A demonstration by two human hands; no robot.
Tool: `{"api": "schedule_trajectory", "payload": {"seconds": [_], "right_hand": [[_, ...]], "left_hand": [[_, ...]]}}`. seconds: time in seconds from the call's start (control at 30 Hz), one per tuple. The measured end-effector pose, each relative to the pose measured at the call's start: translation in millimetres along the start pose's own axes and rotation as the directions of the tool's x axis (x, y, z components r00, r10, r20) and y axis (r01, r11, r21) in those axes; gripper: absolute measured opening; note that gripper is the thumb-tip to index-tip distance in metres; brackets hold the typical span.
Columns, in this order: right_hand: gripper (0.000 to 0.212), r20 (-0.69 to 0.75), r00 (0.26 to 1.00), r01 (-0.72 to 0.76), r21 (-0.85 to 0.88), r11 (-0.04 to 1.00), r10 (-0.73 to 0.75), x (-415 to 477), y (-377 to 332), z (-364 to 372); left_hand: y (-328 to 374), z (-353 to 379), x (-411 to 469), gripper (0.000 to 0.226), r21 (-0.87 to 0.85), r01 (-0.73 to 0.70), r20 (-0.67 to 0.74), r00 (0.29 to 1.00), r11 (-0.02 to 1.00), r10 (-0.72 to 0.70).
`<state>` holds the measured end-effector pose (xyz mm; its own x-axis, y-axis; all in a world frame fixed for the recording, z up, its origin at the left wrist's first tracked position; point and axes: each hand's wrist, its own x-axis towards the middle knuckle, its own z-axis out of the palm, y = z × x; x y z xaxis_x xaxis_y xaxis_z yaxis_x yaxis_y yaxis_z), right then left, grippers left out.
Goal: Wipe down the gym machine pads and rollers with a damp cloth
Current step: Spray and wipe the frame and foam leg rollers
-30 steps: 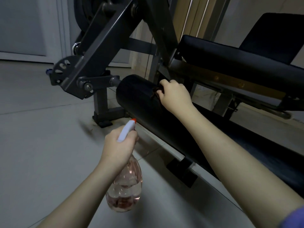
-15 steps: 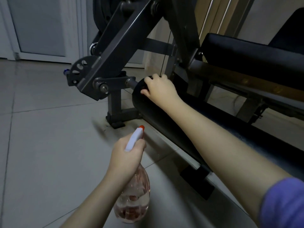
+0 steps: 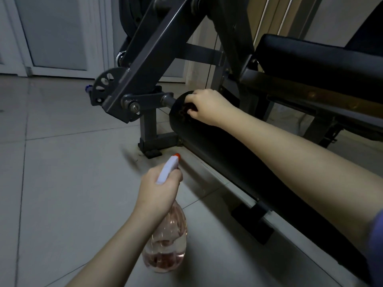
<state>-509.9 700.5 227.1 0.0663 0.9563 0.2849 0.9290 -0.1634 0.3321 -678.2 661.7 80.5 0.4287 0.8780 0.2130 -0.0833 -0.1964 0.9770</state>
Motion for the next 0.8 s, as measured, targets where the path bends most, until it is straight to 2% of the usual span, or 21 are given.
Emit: {"api": "schedule_trajectory", "payload": {"seconds": [0.27, 0.5, 0.6, 0.7, 0.8], "right_hand": [[0.04, 0.002, 1.0, 0.017, -0.001, 1.0, -0.017, -76.4, 12.1, -18.8], [0.043, 0.039, 0.999, -0.03, 0.02, 0.999, 0.029, -153.4, 25.2, -40.5], [0.053, 0.059, 0.996, -0.06, 0.014, 0.998, 0.06, -185.9, 31.6, -44.2], [0.074, 0.092, 0.993, -0.081, 0.046, 0.996, 0.076, -203.3, 36.5, -45.2], [0.07, 0.073, 0.991, -0.122, 0.123, 0.985, 0.113, -199.9, 42.4, -48.4]], "left_hand": [[17.8, 3.2, -1.2, 0.041, 0.014, -0.034, -0.011, 0.999, 0.999, 0.034], [32.6, 13.2, -13.3, 0.043, 0.066, -0.072, 0.031, 0.997, 0.995, 0.07], [38.0, 17.1, -17.2, 0.041, 0.069, -0.081, 0.051, 0.996, 0.994, 0.077], [40.9, 20.2, -18.9, 0.041, 0.077, -0.087, 0.057, 0.995, 0.993, 0.083], [44.2, 24.0, -21.8, 0.042, 0.072, -0.102, 0.084, 0.992, 0.992, 0.096]]}}
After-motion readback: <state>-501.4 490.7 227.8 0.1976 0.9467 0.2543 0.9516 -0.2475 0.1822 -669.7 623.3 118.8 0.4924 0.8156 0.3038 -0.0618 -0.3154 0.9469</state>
